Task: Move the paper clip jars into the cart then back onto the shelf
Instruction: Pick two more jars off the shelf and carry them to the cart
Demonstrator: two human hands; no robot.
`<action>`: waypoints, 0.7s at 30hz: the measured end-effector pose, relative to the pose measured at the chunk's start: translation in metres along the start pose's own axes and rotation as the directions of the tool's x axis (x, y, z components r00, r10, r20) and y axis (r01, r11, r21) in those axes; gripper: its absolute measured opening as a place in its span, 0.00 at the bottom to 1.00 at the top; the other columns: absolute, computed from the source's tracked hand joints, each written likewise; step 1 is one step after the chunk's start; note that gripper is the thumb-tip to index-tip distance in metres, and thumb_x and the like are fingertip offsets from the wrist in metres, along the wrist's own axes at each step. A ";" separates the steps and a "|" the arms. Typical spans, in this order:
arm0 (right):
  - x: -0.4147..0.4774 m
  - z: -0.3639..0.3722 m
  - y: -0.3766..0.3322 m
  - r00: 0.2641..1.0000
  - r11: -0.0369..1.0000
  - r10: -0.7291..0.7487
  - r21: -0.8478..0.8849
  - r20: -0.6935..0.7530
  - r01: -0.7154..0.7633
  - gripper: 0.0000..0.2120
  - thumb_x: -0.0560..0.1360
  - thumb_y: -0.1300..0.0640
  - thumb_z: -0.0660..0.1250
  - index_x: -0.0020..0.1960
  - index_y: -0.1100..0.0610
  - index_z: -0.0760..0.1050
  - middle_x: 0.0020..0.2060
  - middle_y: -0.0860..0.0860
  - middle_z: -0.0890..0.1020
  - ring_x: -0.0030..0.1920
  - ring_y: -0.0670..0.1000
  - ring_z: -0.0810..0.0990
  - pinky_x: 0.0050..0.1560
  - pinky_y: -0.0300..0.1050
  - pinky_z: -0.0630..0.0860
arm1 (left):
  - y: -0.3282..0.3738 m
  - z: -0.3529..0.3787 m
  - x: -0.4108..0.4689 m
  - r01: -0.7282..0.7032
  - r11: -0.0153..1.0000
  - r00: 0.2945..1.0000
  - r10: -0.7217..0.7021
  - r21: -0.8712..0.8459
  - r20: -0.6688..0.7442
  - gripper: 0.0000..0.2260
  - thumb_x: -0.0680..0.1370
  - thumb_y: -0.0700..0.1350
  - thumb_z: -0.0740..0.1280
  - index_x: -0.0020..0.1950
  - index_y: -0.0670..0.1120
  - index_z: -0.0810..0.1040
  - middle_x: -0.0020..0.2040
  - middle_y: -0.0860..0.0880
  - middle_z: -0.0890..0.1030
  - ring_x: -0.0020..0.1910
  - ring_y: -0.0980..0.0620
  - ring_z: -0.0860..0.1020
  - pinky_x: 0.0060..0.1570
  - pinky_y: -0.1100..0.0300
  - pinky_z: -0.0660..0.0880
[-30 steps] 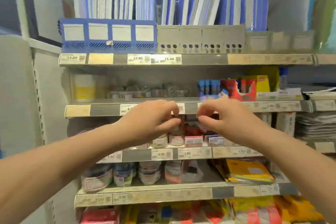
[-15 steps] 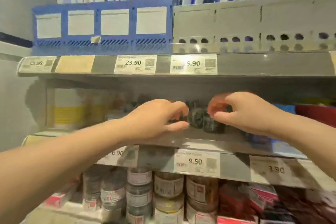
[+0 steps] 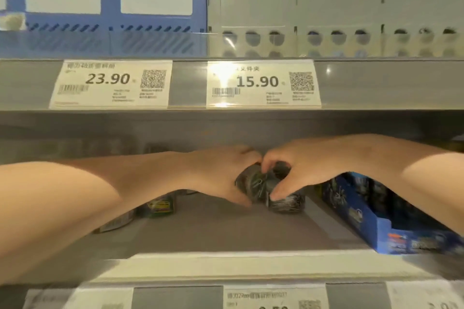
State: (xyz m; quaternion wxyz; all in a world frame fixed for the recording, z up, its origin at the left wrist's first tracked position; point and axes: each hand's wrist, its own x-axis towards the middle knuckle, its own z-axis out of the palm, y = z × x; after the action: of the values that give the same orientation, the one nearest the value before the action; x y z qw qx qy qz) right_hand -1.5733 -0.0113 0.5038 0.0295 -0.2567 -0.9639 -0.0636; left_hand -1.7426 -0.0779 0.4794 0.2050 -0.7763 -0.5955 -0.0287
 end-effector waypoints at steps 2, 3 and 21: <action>0.005 0.002 0.003 0.999 1.000 0.018 -0.017 0.047 -0.017 0.28 0.69 0.39 0.69 0.66 0.44 0.67 0.60 0.43 0.72 0.57 0.46 0.72 0.53 0.40 0.69 | -0.004 0.007 0.008 -0.021 0.998 0.999 0.023 -0.059 0.022 0.29 0.69 0.56 0.73 0.65 0.50 0.66 0.58 0.50 0.71 0.54 0.54 0.71 0.49 0.65 0.66; 0.007 0.003 0.004 0.997 1.000 0.021 -0.018 0.068 -0.019 0.28 0.69 0.39 0.69 0.66 0.44 0.66 0.61 0.43 0.72 0.58 0.47 0.71 0.55 0.40 0.69 | -0.006 0.010 0.011 -0.038 0.996 0.999 0.040 -0.085 0.026 0.29 0.69 0.55 0.73 0.64 0.50 0.66 0.57 0.51 0.71 0.55 0.54 0.71 0.51 0.65 0.67; -0.002 0.015 0.001 0.999 0.997 -0.008 0.078 -0.045 0.011 0.31 0.63 0.37 0.73 0.60 0.44 0.66 0.47 0.41 0.74 0.43 0.40 0.73 0.41 0.35 0.69 | 0.007 0.008 0.007 0.054 0.992 0.996 -0.062 -0.117 -0.065 0.22 0.68 0.53 0.74 0.52 0.50 0.65 0.43 0.56 0.69 0.40 0.56 0.69 0.33 0.66 0.63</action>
State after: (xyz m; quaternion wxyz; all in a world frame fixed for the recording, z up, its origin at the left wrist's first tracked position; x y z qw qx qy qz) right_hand -1.5716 -0.0087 0.4888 0.0607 -0.2492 -0.9660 -0.0315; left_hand -1.7356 -0.0707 0.4724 0.1792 -0.7677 -0.6078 -0.0954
